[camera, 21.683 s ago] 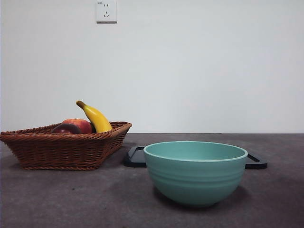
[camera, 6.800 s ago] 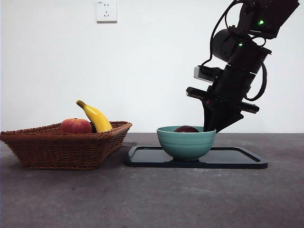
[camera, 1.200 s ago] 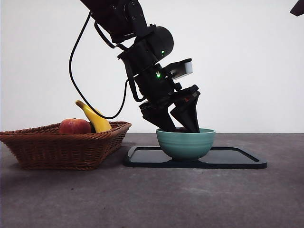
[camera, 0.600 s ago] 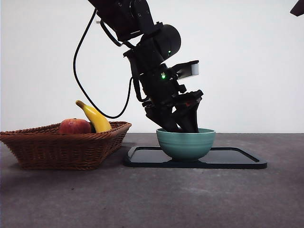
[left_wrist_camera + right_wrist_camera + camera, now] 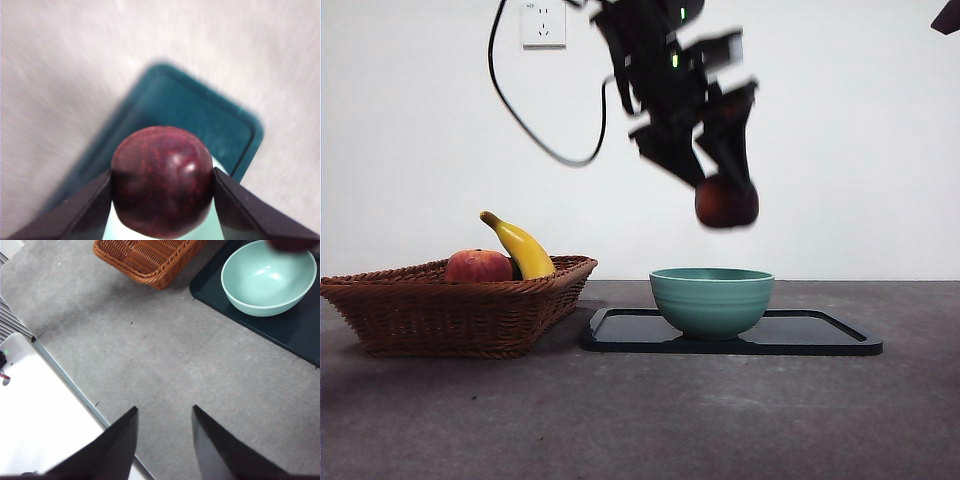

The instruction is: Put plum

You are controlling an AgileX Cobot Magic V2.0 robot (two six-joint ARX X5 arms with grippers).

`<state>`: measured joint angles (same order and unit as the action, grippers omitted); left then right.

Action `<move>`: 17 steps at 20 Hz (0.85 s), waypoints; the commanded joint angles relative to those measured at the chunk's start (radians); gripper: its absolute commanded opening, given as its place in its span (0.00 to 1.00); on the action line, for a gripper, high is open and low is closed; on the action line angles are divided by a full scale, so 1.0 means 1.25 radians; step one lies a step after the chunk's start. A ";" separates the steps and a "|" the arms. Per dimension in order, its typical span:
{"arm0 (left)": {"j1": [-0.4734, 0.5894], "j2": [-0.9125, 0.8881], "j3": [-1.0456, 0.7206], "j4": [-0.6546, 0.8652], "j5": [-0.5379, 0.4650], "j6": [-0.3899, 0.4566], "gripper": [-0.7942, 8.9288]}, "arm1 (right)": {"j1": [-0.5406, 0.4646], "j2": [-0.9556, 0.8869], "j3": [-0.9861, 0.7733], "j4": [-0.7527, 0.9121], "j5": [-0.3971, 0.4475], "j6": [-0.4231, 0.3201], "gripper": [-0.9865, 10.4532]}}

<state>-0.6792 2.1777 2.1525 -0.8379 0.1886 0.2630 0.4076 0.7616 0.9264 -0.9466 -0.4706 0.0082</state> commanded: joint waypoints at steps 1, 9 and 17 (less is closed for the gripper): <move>0.013 0.015 0.103 -0.056 0.002 -0.037 0.30 | 0.006 0.005 0.006 0.003 -0.001 0.008 0.24; 0.127 -0.124 0.221 -0.237 0.002 -0.053 0.30 | 0.006 0.005 0.006 0.005 -0.001 0.005 0.24; 0.273 -0.296 0.219 -0.398 0.046 -0.054 0.30 | 0.006 0.005 0.006 0.027 -0.001 0.005 0.24</move>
<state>-0.3321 1.7935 2.4001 -1.3449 0.2379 0.2035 0.4076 0.7616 0.9264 -0.9226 -0.4702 0.0078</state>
